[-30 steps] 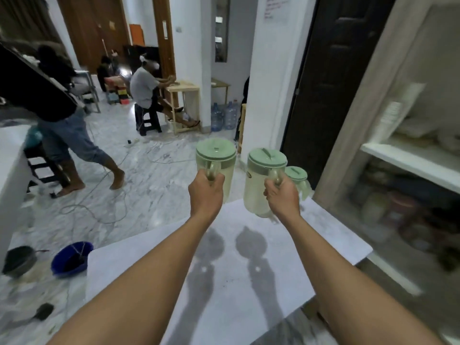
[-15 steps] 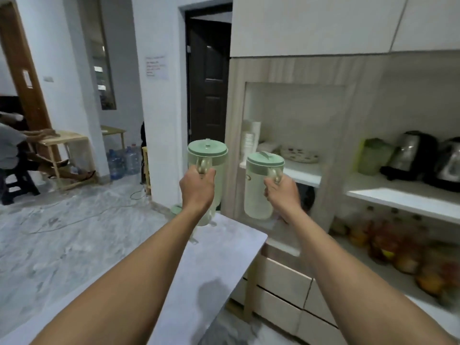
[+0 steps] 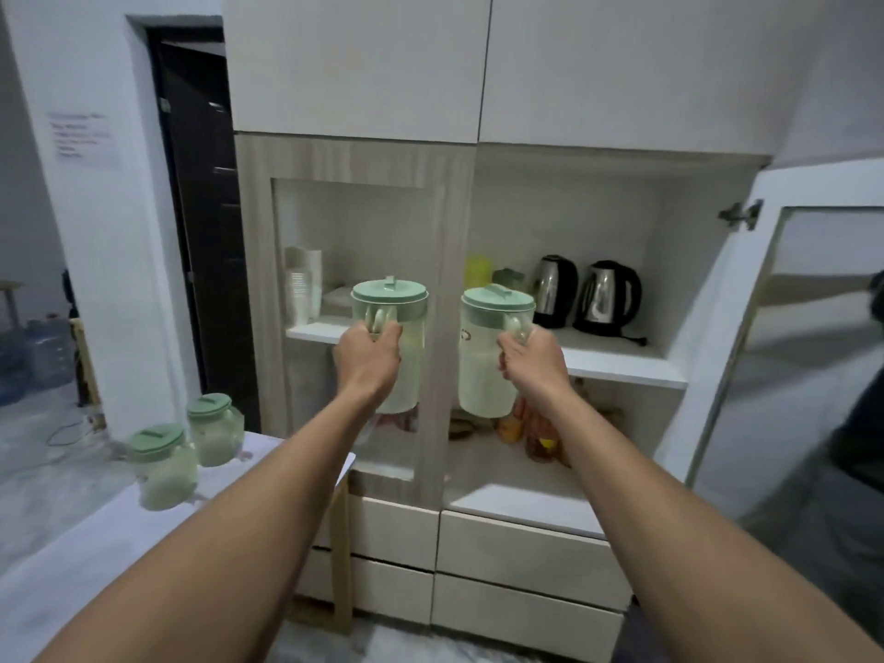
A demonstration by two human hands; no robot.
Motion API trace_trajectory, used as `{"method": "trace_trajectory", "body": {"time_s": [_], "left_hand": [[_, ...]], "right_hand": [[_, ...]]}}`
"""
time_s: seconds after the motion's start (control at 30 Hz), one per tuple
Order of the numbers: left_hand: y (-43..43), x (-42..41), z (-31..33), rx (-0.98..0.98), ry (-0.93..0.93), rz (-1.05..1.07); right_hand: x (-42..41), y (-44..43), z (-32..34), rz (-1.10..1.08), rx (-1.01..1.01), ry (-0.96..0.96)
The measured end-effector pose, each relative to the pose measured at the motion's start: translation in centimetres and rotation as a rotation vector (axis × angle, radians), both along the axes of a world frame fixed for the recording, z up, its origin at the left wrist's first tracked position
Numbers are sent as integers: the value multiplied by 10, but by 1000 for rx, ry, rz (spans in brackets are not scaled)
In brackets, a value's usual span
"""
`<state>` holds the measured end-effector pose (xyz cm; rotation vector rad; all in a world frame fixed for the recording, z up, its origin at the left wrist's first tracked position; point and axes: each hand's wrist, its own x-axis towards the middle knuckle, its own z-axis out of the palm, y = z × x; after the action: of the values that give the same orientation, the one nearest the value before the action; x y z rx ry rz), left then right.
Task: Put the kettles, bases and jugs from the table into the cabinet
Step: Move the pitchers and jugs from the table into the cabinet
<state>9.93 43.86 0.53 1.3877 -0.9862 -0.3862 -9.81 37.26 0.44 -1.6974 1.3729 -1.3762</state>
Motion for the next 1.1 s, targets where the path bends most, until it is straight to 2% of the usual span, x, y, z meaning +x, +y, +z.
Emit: {"method": "trace_trajectory", "body": {"time_s": [0.17,0.5,0.87,1.1], "left_hand": [[-14,-69,4,12,-4,-81],[-78,-149,-3,14,-5,-203],[-208,-172,5,-15,50,-335],[-288,-176,0,1,20,-302]], "right_hand": [[-74,-4,1,-81,14,11],[-153,-50,-6,-188,24,21],[-177,-169,4,-227,-5,-19],[-174,-250,-5,-207,35,-55]]}}
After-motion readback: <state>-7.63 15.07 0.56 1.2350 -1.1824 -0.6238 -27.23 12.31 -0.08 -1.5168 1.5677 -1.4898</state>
